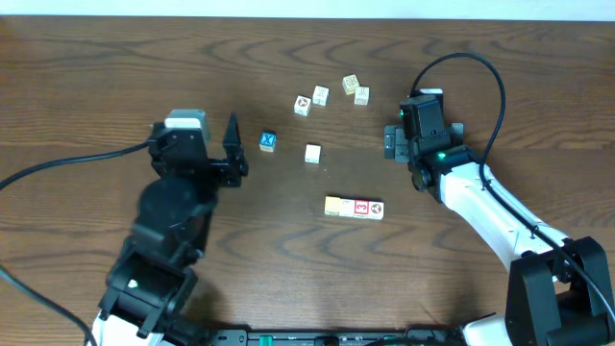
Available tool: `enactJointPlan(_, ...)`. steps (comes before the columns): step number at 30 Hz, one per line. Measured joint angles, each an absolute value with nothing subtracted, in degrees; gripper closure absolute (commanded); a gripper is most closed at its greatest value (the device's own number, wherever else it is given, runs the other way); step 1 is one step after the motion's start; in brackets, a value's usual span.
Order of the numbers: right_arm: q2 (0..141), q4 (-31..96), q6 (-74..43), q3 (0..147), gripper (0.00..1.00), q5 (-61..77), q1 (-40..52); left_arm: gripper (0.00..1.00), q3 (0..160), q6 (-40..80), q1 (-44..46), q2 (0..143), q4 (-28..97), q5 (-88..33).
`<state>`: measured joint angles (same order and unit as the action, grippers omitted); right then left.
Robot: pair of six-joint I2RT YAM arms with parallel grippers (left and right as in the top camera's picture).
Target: Lift 4 blocks
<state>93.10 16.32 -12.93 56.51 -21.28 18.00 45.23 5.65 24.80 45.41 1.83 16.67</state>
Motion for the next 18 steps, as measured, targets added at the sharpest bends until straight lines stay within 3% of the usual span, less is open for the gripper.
enactJointPlan(7, 93.1, 16.29, -12.93, 56.51, 0.01, -21.32, 18.0, 0.27, 33.36, -2.5, 13.45, 30.41, -13.56, 4.29)
enactJointPlan(18, 93.1, 16.43, -12.91, 56.51, 0.01, -21.3, 18.0, 0.27, 10.74, -4.6, 5.23, 10.87, -21.58, -0.1)
